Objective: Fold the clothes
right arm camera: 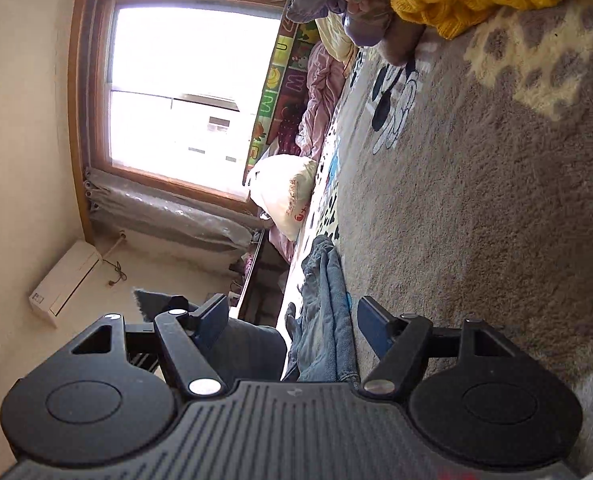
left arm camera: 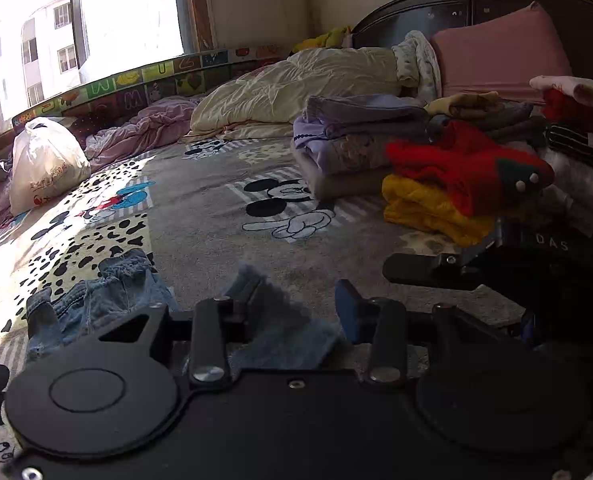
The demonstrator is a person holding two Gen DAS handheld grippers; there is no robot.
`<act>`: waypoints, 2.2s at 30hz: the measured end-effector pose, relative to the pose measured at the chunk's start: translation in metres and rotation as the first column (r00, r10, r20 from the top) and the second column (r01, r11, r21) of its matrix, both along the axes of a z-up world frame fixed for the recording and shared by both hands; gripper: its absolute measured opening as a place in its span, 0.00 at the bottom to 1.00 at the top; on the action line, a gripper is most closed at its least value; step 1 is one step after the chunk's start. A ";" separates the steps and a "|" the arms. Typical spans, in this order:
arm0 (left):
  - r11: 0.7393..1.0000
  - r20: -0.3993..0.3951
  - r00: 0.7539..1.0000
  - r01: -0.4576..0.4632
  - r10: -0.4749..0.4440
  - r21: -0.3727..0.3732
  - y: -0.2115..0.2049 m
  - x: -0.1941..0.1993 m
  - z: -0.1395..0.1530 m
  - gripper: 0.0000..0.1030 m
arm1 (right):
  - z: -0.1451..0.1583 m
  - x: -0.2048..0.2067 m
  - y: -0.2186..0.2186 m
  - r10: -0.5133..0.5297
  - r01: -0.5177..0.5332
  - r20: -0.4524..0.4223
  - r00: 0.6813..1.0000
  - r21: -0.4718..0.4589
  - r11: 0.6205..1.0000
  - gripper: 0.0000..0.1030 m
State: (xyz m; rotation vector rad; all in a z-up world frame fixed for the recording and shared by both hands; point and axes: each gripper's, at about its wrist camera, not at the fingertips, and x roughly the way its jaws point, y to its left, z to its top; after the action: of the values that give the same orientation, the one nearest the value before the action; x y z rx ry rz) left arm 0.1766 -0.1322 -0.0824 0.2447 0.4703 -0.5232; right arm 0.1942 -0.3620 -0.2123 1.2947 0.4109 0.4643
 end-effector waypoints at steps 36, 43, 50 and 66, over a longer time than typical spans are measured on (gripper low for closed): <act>0.936 0.098 0.948 -0.316 0.303 0.156 0.196 -0.105 -0.063 0.51 | 0.005 0.033 0.097 -0.043 -0.011 -0.234 0.971 -0.228 0.974 0.56; 0.940 0.107 0.956 -0.290 0.275 0.181 0.190 -0.107 -0.070 0.51 | 0.007 0.051 0.102 -0.026 -0.013 -0.171 0.985 -0.222 0.975 0.07; 0.938 0.148 0.960 -0.265 0.236 0.223 0.181 -0.109 -0.073 0.49 | 0.073 0.057 0.099 0.044 -0.030 0.031 0.999 -0.349 0.937 0.04; 0.926 0.205 0.949 -0.288 0.240 0.245 0.169 -0.103 -0.075 0.49 | 0.010 0.033 0.098 -0.014 -0.066 -0.317 0.948 -0.241 0.968 0.74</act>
State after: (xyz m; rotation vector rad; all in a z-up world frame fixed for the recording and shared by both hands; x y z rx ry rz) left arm 0.0733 0.0371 -0.1571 0.4798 0.3981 -0.1673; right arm 0.2272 -0.2645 -0.2023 1.1203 0.7339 0.2153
